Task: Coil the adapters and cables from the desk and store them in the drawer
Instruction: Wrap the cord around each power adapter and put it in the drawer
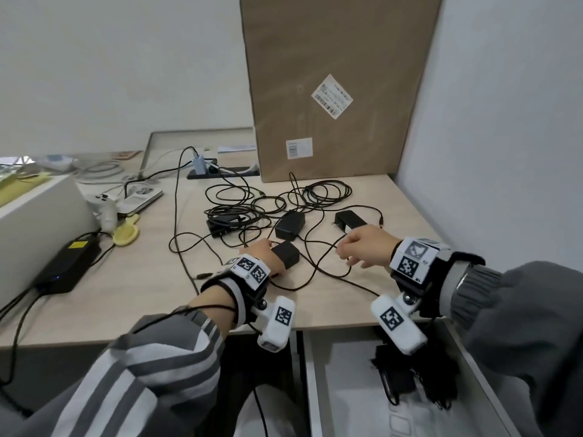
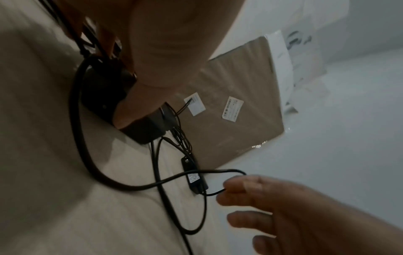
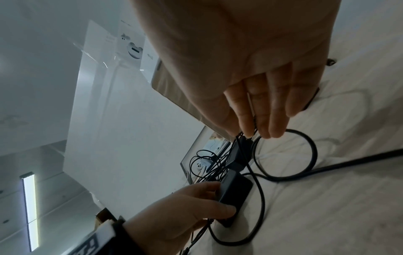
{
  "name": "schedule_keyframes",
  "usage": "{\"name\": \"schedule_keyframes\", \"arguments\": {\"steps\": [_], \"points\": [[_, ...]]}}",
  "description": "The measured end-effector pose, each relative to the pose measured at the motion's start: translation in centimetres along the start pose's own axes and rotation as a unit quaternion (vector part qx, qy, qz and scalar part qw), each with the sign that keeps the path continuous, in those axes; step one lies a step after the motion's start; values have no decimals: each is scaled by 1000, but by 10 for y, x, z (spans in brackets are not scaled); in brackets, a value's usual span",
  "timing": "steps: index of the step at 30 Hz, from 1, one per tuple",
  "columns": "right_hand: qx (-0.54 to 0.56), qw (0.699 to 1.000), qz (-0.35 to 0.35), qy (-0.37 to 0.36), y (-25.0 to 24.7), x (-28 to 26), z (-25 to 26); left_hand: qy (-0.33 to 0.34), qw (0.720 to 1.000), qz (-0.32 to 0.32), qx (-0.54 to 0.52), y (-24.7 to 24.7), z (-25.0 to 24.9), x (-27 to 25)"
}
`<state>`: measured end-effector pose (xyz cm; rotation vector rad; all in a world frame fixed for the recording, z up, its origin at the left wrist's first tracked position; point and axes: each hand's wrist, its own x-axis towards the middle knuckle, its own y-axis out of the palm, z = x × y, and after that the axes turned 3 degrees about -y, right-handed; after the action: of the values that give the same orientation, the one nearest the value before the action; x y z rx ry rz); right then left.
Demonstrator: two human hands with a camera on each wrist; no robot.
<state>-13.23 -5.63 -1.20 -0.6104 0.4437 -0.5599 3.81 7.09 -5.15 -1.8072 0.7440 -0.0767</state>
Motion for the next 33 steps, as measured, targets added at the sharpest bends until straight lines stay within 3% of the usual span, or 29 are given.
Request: {"name": "schedule_keyframes", "arguments": {"steps": [3, 6, 9, 12, 14, 17, 21, 24, 27, 29, 33], "points": [[21, 1000, -9, -20, 1, 0, 2, 30, 999, -13, -36, -7, -1, 8], [42, 997, -43, -51, -4, 1, 8, 67, 975, -73, -200, -21, -3, 10], [92, 983, -114, -112, -12, 3, 20, 121, 906, -123, -386, -47, -14, 6], [103, 964, -163, -181, -23, 4, 41, 170, 807, -37, -564, -85, -32, -7], [90, 962, -136, -221, -28, 3, 56, 190, 749, 21, -634, -106, -43, -16], [81, 966, -31, -242, -24, -4, 76, 233, 704, 76, -667, -124, -55, -31], [156, 954, 31, -254, -5, -9, 88, 270, 687, 110, -665, -128, -63, -53], [158, 947, 16, -280, 2, -14, 93, 302, 673, 113, -666, -129, -67, -70], [113, 951, -72, -280, -13, -24, 98, 309, 649, 48, -693, -137, -65, -78], [83, 947, -136, -280, -33, -30, 99, 305, 649, -4, -697, -143, -63, -80], [1, 947, -149, -286, -66, -37, 109, 275, 666, -85, -688, -142, -67, -86]]}}
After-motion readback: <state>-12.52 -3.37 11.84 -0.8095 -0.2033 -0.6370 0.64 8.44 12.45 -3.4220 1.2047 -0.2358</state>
